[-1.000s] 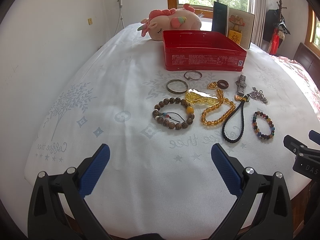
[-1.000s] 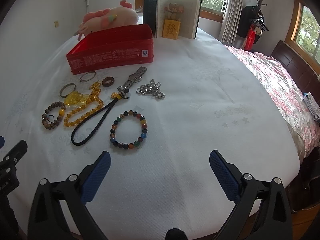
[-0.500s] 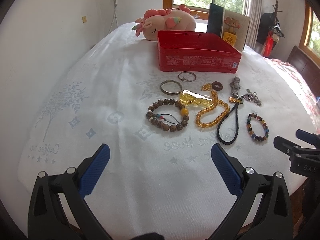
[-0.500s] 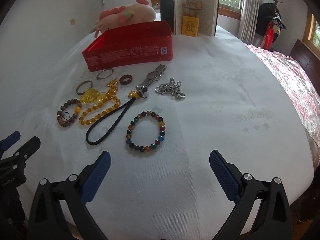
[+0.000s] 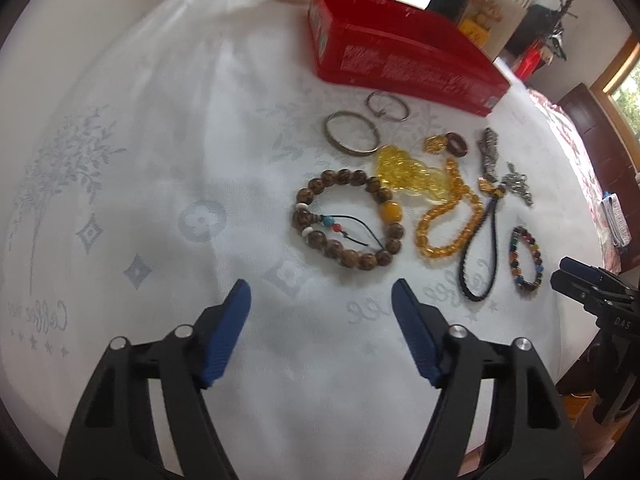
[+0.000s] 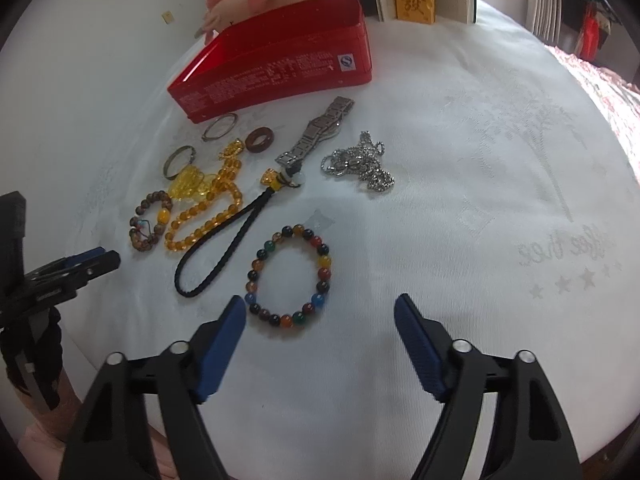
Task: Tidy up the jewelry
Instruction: 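Grasp the wooden bead bracelet with the left tool while the right tool grasps the multicolour bead bracelet, then carry both held bracelets over the red tin box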
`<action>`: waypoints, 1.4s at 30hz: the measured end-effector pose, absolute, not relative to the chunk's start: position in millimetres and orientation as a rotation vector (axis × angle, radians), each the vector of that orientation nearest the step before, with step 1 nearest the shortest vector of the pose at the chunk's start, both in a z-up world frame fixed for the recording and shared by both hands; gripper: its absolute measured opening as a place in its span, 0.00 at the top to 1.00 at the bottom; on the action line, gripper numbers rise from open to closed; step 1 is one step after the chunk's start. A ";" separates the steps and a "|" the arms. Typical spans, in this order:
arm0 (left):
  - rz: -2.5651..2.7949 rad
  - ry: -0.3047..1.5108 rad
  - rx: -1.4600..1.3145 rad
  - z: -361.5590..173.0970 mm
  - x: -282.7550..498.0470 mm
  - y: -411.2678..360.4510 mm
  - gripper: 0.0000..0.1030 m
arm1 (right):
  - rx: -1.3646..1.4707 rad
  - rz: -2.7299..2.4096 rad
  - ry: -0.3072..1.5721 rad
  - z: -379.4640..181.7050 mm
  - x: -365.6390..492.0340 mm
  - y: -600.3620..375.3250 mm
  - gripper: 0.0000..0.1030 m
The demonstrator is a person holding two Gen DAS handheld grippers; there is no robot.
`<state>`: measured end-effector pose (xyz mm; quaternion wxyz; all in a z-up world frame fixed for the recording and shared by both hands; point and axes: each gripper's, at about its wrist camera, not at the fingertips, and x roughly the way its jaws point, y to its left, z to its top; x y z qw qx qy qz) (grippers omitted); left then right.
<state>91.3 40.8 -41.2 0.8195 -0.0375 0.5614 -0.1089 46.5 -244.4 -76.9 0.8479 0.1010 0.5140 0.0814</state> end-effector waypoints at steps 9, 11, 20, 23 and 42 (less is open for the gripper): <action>-0.203 1.252 -0.030 -56.2 131.7 36.0 0.33 | 0.191 0.183 1.133 -87.6 74.3 -243.9 0.51; -0.216 1.258 -0.012 -57.7 135.7 30.7 0.33 | 0.185 0.190 1.133 -88.1 77.9 -242.1 0.58; -0.273 1.273 0.036 -57.0 144.1 4.7 0.54 | 0.036 0.208 1.131 -92.6 82.7 -219.3 0.81; -0.272 1.271 0.037 -56.2 147.0 -0.9 0.70 | 0.010 0.211 1.120 -92.9 82.7 -215.6 0.90; -0.388 1.049 -0.042 12.1 104.4 -14.0 0.82 | 0.105 0.321 0.970 -37.3 60.8 -221.4 0.93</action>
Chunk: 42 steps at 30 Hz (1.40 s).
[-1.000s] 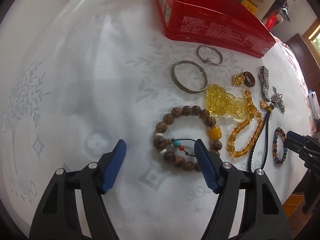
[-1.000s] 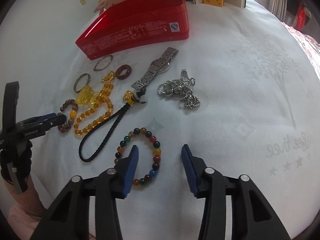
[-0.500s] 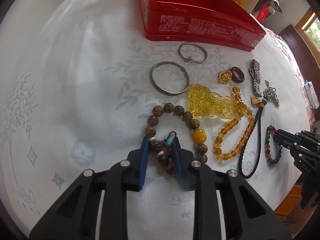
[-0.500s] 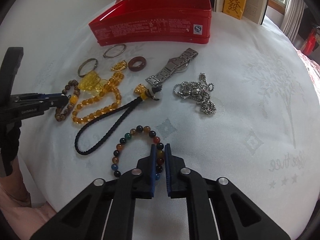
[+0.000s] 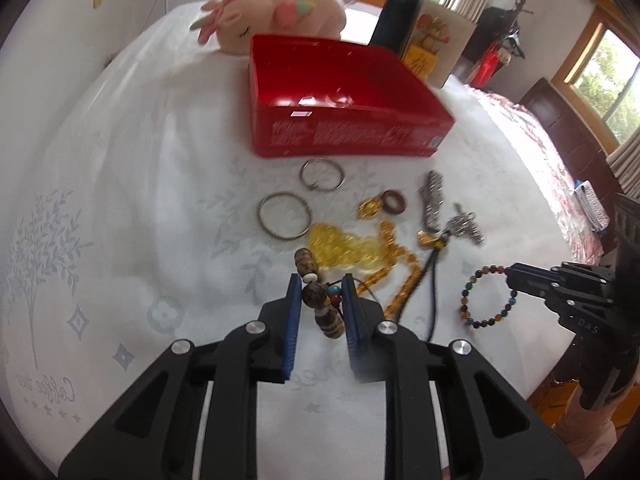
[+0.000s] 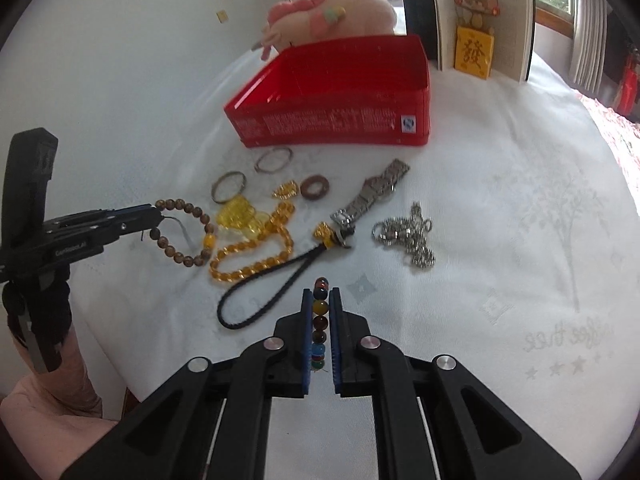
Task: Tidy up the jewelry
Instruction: 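Carry both held bracelets over the red tin box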
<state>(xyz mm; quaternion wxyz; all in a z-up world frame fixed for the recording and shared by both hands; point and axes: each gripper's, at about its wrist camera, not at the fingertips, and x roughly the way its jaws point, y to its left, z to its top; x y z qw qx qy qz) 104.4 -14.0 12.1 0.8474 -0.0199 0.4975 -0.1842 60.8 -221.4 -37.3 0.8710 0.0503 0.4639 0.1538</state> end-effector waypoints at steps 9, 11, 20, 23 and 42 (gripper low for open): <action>-0.415 0.965 -0.044 50.1 114.7 -13.1 0.82 | 0.122 0.315 0.892 -3.5 76.0 -229.2 0.93; -0.424 0.953 -0.050 56.3 125.2 -16.0 0.82 | 0.124 0.313 0.872 7.2 82.4 -231.0 0.93; -0.412 0.866 -0.078 93.9 184.1 -31.8 0.82 | 0.167 0.313 0.779 56.0 143.5 -235.4 0.93; -0.419 0.856 -0.097 100.3 207.8 -38.9 0.82 | 0.187 0.305 0.766 63.7 174.7 -234.9 0.93; -0.339 1.020 -0.126 8.7 329.3 -58.3 0.82 | 0.184 0.233 0.892 -6.2 300.6 -222.9 0.93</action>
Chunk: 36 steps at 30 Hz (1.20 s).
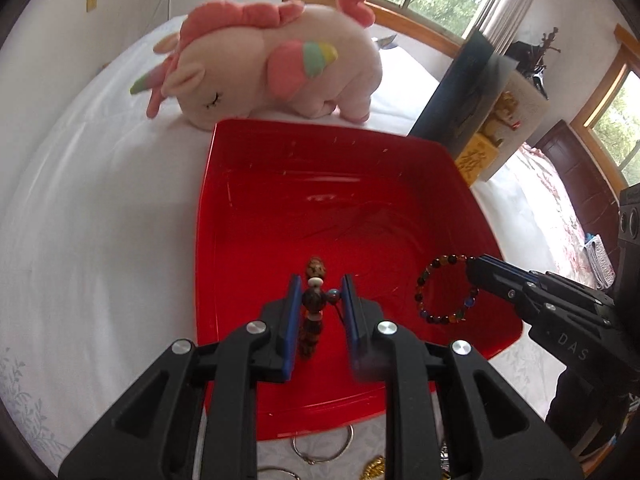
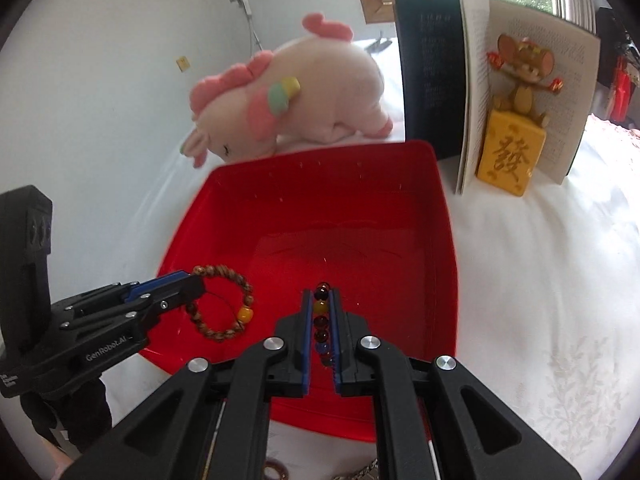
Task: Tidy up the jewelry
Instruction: 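Carry both held bracelets over the red tin box, then open the right tool then the left tool, dropping bracelets into the box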
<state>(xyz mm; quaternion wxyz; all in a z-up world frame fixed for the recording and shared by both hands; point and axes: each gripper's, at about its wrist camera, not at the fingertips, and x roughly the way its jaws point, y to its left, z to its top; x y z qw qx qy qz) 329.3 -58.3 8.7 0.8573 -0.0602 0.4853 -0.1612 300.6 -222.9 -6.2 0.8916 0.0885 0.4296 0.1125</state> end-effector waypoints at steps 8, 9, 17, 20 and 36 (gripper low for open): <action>-0.328 1.058 -0.097 -9.9 334.8 -62.1 0.81 | 0.174 0.177 0.930 -24.1 311.8 -228.9 0.93; -0.324 1.065 -0.096 -12.5 336.1 -61.9 0.81 | 0.172 0.169 0.933 -26.1 312.2 -230.6 0.93; -0.350 1.074 -0.087 -16.7 338.1 -64.1 0.76 | 0.148 0.135 0.949 -32.6 315.8 -235.0 0.88; -0.383 1.066 -0.085 -13.0 334.6 -66.4 0.64 | 0.141 0.136 0.933 -29.4 313.6 -234.5 0.78; -0.347 0.980 -0.062 17.4 317.8 -64.2 0.46 | 0.163 0.141 0.900 -15.7 301.5 -242.7 0.77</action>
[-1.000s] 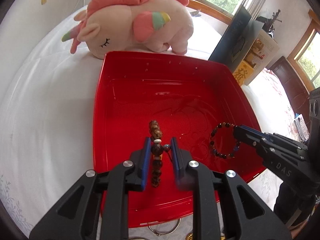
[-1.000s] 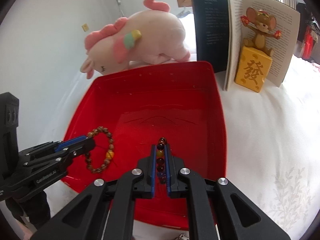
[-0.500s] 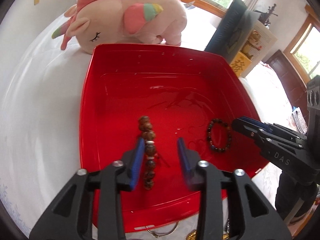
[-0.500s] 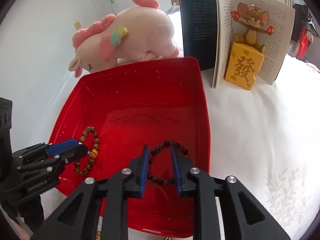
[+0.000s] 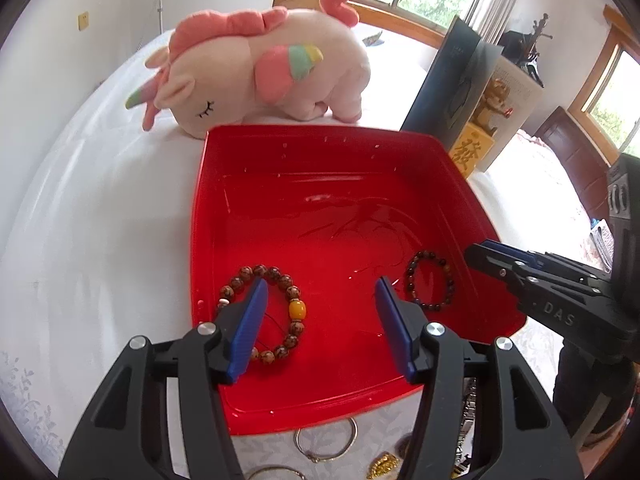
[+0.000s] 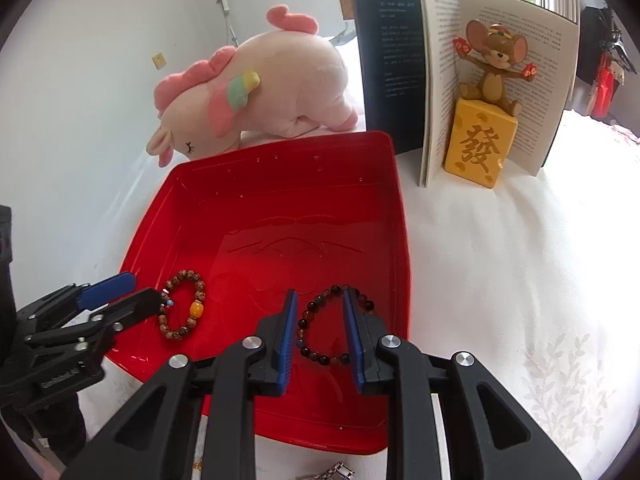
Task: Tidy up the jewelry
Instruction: 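Open the right tool then the left tool, dropping bracelets into the box, then move the left tool to the silver bangle and close on it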
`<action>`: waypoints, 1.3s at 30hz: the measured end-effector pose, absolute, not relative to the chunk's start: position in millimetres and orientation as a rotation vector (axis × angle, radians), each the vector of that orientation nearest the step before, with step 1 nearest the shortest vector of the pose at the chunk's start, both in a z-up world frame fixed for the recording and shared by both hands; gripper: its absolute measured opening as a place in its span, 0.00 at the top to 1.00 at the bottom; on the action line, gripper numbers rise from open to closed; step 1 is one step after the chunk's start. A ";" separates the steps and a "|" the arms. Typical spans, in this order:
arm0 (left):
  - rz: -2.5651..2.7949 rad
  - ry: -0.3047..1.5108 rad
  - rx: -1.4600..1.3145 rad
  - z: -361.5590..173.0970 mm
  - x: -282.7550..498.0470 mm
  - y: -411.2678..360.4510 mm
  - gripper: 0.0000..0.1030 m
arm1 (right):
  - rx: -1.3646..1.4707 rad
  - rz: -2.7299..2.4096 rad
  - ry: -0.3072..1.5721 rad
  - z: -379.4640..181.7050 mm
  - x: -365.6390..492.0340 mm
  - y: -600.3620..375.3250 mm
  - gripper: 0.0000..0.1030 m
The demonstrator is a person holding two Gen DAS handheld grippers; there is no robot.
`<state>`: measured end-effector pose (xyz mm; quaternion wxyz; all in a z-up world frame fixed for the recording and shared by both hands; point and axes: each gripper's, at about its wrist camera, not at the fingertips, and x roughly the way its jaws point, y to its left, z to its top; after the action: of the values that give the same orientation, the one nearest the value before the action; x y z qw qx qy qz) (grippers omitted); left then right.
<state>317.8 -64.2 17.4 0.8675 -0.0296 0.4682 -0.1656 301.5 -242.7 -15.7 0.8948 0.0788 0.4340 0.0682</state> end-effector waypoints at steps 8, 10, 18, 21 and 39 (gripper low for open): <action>-0.337 0.906 -0.063 53.0 290.5 -60.3 0.45 | 0.166 0.145 0.846 9.5 279.6 -244.4 0.77; -0.337 0.887 -0.055 62.7 279.7 -60.2 0.43 | 0.164 0.152 0.833 15.2 271.9 -242.7 0.77; -0.340 0.878 -0.021 75.7 243.6 -55.9 0.38 | 0.154 0.197 0.844 22.8 235.8 -234.8 0.77; -0.328 0.883 0.000 70.6 232.0 -52.3 0.31 | 0.137 0.225 0.855 18.9 221.0 -230.7 0.77; -0.265 1.101 -0.024 -34.1 206.6 8.1 0.19 | 0.104 0.397 0.998 -44.3 190.0 -203.5 0.74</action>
<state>206.6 8.1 -34.1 0.8439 -0.0114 0.5214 -0.1257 190.0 -203.5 -44.3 0.8579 0.0496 0.4753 0.1890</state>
